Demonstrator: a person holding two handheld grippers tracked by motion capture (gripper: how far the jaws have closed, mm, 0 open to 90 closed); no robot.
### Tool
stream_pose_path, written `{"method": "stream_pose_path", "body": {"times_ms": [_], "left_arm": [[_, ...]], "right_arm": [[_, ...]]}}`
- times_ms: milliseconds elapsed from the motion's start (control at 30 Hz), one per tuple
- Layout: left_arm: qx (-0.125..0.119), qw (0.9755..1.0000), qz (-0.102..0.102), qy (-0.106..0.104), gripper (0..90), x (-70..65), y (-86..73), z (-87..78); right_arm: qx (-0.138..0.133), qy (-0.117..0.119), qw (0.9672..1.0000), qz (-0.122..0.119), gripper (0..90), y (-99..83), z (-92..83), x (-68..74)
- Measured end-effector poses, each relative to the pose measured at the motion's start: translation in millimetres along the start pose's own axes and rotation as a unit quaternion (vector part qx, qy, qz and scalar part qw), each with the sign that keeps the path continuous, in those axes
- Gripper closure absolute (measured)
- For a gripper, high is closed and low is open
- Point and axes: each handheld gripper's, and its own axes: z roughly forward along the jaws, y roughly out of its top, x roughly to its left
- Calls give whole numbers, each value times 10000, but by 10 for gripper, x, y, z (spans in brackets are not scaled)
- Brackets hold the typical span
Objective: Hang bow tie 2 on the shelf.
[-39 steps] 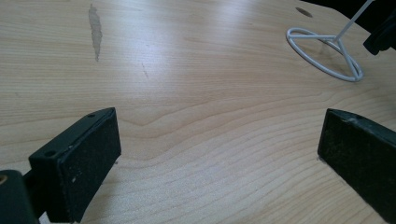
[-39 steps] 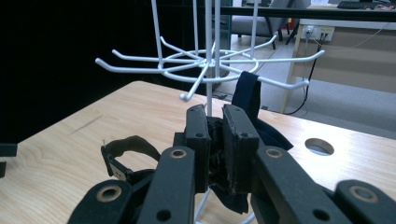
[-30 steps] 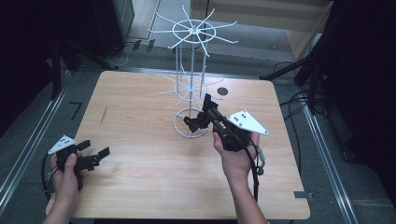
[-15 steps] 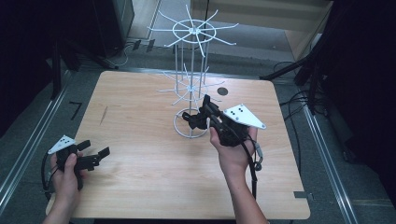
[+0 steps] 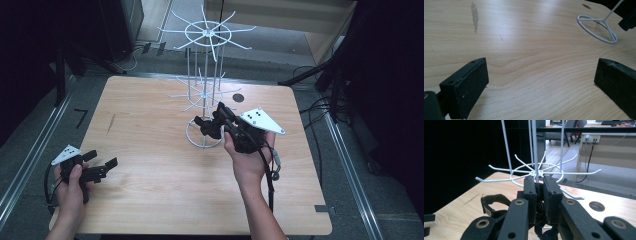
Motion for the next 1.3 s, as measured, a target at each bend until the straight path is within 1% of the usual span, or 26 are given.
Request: {"method": "stream_pose_path", "body": {"times_ms": [33,67,100,167,233,467,667,733,800,833,867,900,933,967,1133,1300], "left_arm": [[2,10000,6,-3,0,0,0,1],[2,10000,6,-3,0,0,0,1],[3,10000,1,1,0,0,0,0],[2,10000,4,-2,0,0,0,1],[3,10000,-5,-1,0,0,0,0],[-1,10000,-12,-11,0,2,0,1],[0,10000,-13,-14,0,2,0,1],[4,10000,-6,-20,0,2,1,2],[7,10000,4,-17,0,1,1,2],[7,10000,4,-17,0,1,1,2],[6,10000,2,-17,0,1,1,2],[7,10000,1,-17,0,1,1,2],[6,10000,-2,-16,0,1,1,2],[6,10000,-6,-16,0,1,1,2],[14,10000,-20,-35,0,6,1,1],[14,10000,-16,-35,0,6,1,2]], "right_arm": [[26,-47,9999,88,826,13,13,-15],[26,-47,9999,88,826,13,13,-15],[98,-82,9998,175,826,23,41,-36],[113,-103,9996,217,826,23,53,-49],[162,-94,9989,438,826,21,94,-75],[199,-63,9985,500,826,45,137,-40],[146,-37,9986,506,826,109,139,2],[132,-64,9986,506,826,120,145,14],[151,-139,9982,571,825,121,185,15],[151,-139,9982,571,825,121,185,15],[171,-173,9979,595,825,115,209,17],[227,-209,9975,631,825,89,268,12],[227,-209,9975,631,825,89,268,12],[248,-278,9973,631,824,53,316,12],[235,-376,9973,591,823,-22,355,-2],[230,-396,9972,589,815,-135,371,-52]]}}
